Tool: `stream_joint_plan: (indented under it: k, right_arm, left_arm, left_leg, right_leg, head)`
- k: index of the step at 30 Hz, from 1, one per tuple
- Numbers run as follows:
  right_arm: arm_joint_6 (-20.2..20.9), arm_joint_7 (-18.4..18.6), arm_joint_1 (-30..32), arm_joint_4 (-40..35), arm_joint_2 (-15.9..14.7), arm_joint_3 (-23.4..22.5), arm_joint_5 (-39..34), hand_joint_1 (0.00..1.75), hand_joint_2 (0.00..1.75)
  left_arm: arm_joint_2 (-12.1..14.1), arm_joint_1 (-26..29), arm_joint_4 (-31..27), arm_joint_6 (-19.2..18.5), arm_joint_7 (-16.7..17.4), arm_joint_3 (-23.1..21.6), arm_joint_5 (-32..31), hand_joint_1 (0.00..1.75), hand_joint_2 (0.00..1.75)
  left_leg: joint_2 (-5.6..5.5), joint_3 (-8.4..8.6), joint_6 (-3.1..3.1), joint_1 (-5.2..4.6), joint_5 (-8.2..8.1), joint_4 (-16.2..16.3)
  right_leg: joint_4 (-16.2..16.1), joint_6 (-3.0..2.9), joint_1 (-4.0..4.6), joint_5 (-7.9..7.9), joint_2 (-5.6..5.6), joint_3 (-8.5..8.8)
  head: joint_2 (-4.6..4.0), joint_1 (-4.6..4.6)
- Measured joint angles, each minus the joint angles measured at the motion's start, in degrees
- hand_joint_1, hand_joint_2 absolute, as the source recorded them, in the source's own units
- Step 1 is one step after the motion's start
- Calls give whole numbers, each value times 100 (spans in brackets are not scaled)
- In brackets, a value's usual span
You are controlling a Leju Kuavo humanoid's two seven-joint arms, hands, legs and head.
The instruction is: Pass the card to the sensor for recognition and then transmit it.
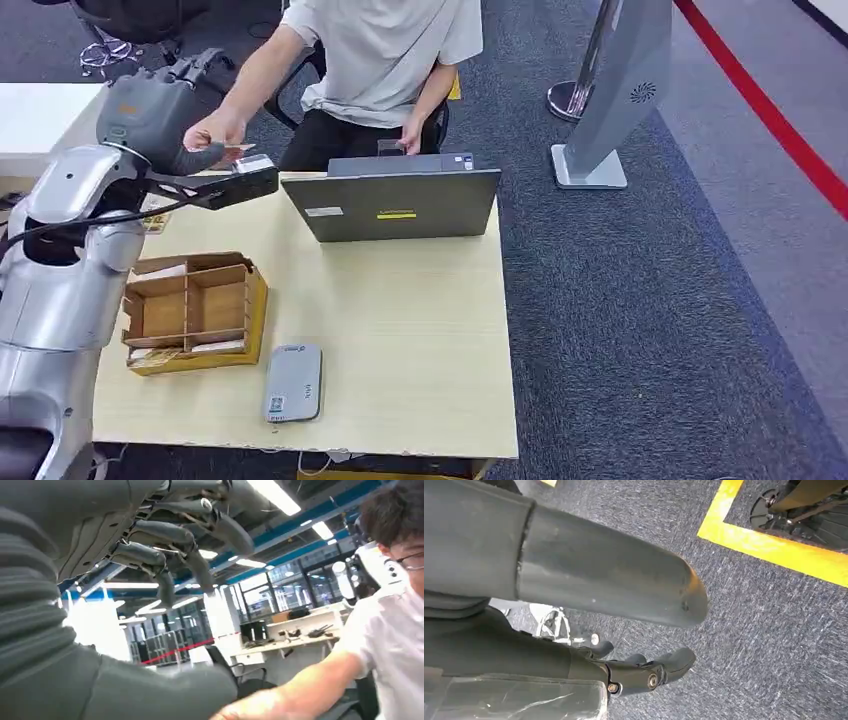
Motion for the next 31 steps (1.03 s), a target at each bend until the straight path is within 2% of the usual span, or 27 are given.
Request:
stream_joint_plan:
  k: [2, 4, 5, 7, 9, 11, 13, 14, 15, 18, 20, 22, 24, 25, 26, 28, 29, 31]
  right_arm:
    - [-37, -35, 46, 0, 0, -7, -128, 0, 0]
    - [-55, -48, 103, 0, -2, -17, -214, 0, 0]
    - [-55, -53, 138, 0, -2, -41, -256, 0, 0]
    - [-55, -57, 201, 0, -7, -99, -296, 0, 0]
    - [-55, -57, 225, 0, -17, -140, -302, 0, 0]
    - [-55, -57, 214, 0, -28, -153, -302, 0, 0]
    - [-79, -57, 196, 0, -31, -157, -324, 0, 0]
    - [-109, -57, 189, 0, -33, -173, -350, 0, 0]
    - [-142, -59, 188, 0, -35, -192, -355, 0, 0]
    - [-232, -53, 269, -4, -81, -289, -414, 0, 0]
    - [-298, -303, 319, -11, -120, -337, -466, 0, 0]
    - [-354, -547, 288, -17, -151, -409, -521, 0, 0]
    - [-372, -562, 222, -17, -157, -428, -505, 0, 0]
    - [-369, -560, 192, -17, -171, -433, -505, 0, 0]
    - [-365, -560, 169, -17, -170, -435, -505, 0, 0]
    - [-372, -522, 106, -17, -175, -435, -505, 0, 0]
    - [-385, -501, 79, -13, -168, -435, -493, 0, 0]
    - [-396, -426, 25, -9, -160, -435, -422, 0, 0]
  left_arm:
    - [272, 266, -187, 171, -79, 31, 257, 0, 175]
    - [701, 656, -381, 423, -217, 265, 598, 0, 175]
    - [952, 920, -453, 596, -323, 503, 709, 0, 175]
    - [1227, 1310, -527, 754, -615, 1013, 763, 0, 175]
    - [1434, 1577, -593, 763, -724, 1397, 757, 0, 175]
    - [1529, 1724, -667, 741, -733, 1589, 695, 0, 175]
    - [1616, 1886, -709, 752, -542, 1718, 582, 0, 175]
    - [1785, 2069, -711, 818, -312, 1904, 575, 0, 175]
    - [1980, 2351, -696, 934, -252, 2198, 641, 0, 175]
    - [2528, 3036, -23, 1393, -563, 3725, 698, 0, 175]
    - [2913, 3303, 929, 1675, -698, 4991, 764, 0, 175]
    - [3357, 3404, 2151, 1621, -448, 6278, 1170, 0, 175]
    - [3533, 3538, 3162, 1390, -105, 7340, 1928, 0, 175]
    - [3528, 3723, 3621, 1279, -33, 7915, 2572, 0, 175]
    - [3418, 3851, 4000, 1253, 54, 8454, 3512, 0, 175]
    - [2989, 4096, 4470, 1479, 17, 9153, 5252, 0, 175]
    - [2699, 4179, 4660, 1650, -65, 9428, 5934, 0, 175]
    - [2126, 4267, 4994, 1891, -305, 9788, 6398, 0, 175]
  left_leg:
    - [13, 1, -1, 0, -2, -5]
    - [37, 11, -11, 0, -11, -10]
    - [52, 19, -14, 0, -13, -15]
    - [53, 18, -16, 3, -14, -17]
    - [34, 14, -17, 5, -14, -17]
    - [18, 10, -17, 5, -13, -17]
    - [16, -1, -16, 6, -12, -21]
    - [29, 7, -17, 4, -15, -24]
    - [58, -13, -39, 2, -31, -29]
    - [144, 8, -49, 7, -57, -34]
    - [165, 10, -61, 16, -64, -36]
    - [176, 3, -72, 31, -73, -38]
    - [168, 15, -69, 27, -86, -43]
    - [152, 40, -63, 14, -91, -46]
    - [137, 48, -58, 5, -93, -47]
    - [80, 88, -54, -1, -91, -49]
    - [53, 90, -53, 1, -91, -49]
    - [8, 90, -50, 2, -93, -47]
  right_leg:
    - [3, -1, 0, 0, 13, 0]
    - [5, -5, 0, -3, 39, -2]
    - [5, -10, 0, -7, 54, -5]
    - [5, -18, 2, -12, 58, -13]
    - [5, -21, 5, -19, 35, -14]
    - [4, -19, 6, -22, 17, -9]
    - [7, -20, 6, -20, 13, 5]
    - [9, -21, 5, -21, 26, 6]
    - [12, -28, 2, -19, 56, 7]
    - [19, -42, 7, -29, 141, 2]
    - [19, -55, 14, -37, 169, -12]
    - [17, -65, 28, -44, 182, -17]
    - [16, -62, 25, -62, 174, -4]
    - [12, -64, 13, -80, 157, 3]
    - [9, -54, 5, -92, 140, 11]
    - [8, -35, -3, -109, 87, 26]
    - [6, -39, -2, -115, 61, 31]
    - [2, -41, -1, -124, 12, 54]
  head:
    - [0, 4]
    - [0, 4]
    - [0, 0]
    - [0, -15]
    - [0, -15]
    - [0, -15]
    - [0, -9]
    - [0, 4]
    - [0, 15]
    - [0, 0]
    - [0, -2]
    - [0, -11]
    - [0, -15]
    - [0, -15]
    - [0, -28]
    - [-2, -26]
    - [-2, -35]
    - [0, -28]
